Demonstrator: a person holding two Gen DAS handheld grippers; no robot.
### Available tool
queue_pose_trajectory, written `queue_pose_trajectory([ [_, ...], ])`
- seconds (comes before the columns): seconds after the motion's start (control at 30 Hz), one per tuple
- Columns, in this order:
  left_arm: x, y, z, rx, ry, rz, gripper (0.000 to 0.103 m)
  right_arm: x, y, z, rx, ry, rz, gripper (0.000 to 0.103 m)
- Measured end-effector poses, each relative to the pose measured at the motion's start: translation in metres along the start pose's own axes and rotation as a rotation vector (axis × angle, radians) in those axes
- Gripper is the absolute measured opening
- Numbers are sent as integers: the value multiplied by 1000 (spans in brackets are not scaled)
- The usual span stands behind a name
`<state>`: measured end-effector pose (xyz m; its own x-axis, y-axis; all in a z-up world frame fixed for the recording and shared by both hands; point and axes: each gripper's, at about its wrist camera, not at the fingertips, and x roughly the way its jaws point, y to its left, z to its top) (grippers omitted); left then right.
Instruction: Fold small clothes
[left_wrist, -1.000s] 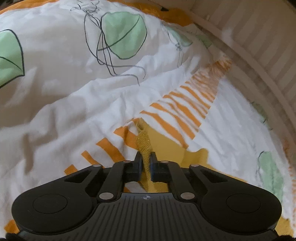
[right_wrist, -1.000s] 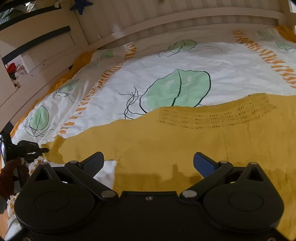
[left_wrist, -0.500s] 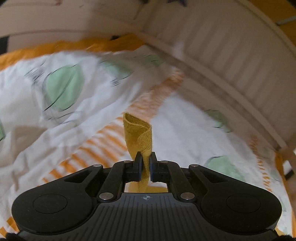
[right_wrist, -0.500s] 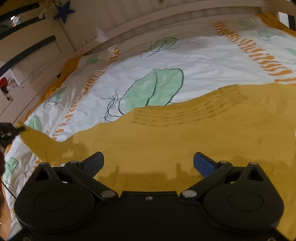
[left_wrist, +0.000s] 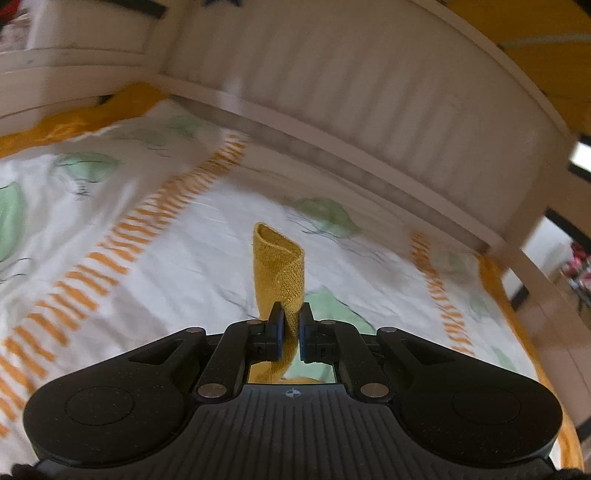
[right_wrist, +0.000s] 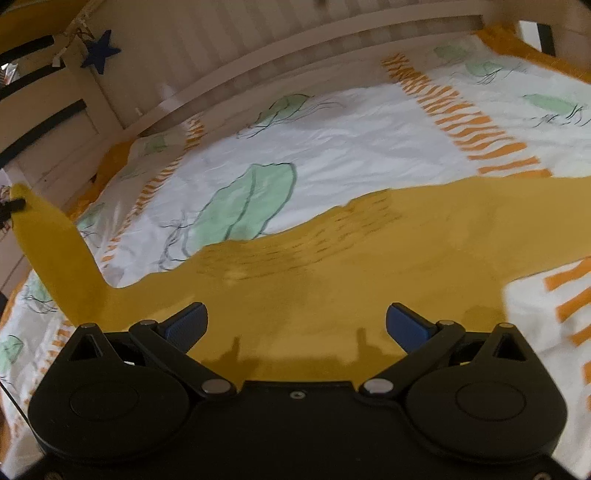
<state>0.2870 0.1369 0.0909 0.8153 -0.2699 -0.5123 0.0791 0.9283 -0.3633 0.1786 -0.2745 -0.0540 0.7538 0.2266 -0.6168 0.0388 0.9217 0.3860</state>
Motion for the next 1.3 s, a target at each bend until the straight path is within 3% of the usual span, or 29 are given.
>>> queue_pose_trajectory([
  [0.2,38,-58,-33,55,79,-44,7,1,-34,1,50,-17,-9,103],
  [0.3,60,-88,-54,105,112,-51,7,4,-52,5,91,22,-30,103],
  [0.47,93,-130,-91,119,173,-94,7,-6,-77,14,207,23,0,103],
  [0.93,144,-197,-158,153,285,-148,8,-11,-98,19,276,9,-28,103],
  [1.03,148,-207,-164,160,287,-169,13,-12,-98,18,274,1,-37,103],
  [1.1,146,-212,-166,169,286,-196,27,-10,-100,19,278,-2,-44,103],
  [1.23,130,-220,-166,226,251,-236,33,-7,-103,19,286,2,-52,103],
  [1.3,118,-220,-166,253,226,-235,44,-6,-101,18,278,2,-51,103],
])
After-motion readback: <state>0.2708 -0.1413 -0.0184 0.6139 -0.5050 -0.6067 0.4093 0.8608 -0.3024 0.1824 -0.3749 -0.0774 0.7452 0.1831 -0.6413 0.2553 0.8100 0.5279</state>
